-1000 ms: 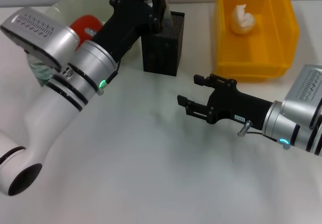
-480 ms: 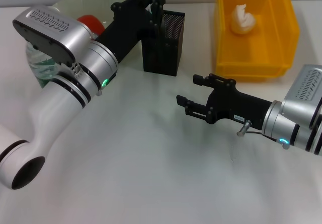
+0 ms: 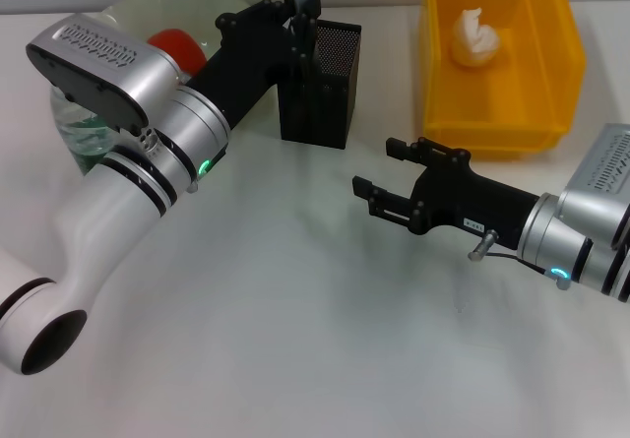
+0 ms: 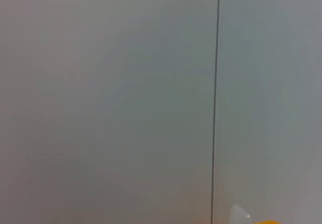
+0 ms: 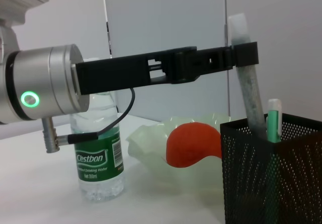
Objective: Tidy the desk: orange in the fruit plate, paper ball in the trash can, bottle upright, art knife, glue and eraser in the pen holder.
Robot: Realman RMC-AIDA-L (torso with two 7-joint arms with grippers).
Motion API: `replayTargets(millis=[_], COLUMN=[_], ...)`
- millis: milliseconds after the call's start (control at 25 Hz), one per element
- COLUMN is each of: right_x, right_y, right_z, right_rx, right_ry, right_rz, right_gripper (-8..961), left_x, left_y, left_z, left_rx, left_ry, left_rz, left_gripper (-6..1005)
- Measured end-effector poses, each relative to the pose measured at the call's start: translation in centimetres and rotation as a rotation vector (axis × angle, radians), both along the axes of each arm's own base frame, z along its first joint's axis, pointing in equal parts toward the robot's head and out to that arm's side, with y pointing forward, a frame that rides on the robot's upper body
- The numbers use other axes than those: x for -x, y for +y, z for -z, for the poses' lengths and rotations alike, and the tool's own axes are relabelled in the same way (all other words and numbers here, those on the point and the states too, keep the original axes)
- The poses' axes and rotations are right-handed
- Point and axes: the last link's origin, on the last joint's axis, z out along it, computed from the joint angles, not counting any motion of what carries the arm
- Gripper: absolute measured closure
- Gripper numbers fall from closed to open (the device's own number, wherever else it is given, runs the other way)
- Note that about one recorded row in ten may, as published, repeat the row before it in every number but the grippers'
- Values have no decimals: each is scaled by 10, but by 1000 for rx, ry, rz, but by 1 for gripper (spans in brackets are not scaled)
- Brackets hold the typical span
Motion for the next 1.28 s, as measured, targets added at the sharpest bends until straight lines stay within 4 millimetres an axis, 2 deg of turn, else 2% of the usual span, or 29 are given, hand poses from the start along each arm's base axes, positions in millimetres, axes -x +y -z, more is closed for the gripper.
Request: replayTargets(millis=[160, 240, 480, 680, 880, 920, 1080, 1280], right_x=[0, -1, -1, -4, -6, -6, -5, 1], right_y=[0, 0, -1, 0, 1, 1, 1, -5], right_z=[0, 0, 0, -2, -6, -6, -7, -3], right_rx=[-2, -1, -1, -22, -50, -50, -51, -3], right_ry=[0, -1, -2, 10, 36, 36, 43, 58], right_rz=[1, 1, 3, 30, 53, 53, 52, 10], right_gripper=[238, 238, 239, 239, 239, 239, 239, 239], left_x=[1, 1, 0, 4, 14, 24, 43, 76], left_y=[0, 0, 0, -10, -27, -43, -62, -81], left_z=[0, 0, 0, -10, -25, -34, -43, -58], left_rx=[1, 1, 0, 5, 62, 124, 193, 272], left_ry=[2, 2, -12, -155, -238, -259, -238, -123], left_rz=[0, -1, -6, -17, 76, 146, 191, 196], left_gripper=[851, 706, 505, 389, 272, 249, 214, 197])
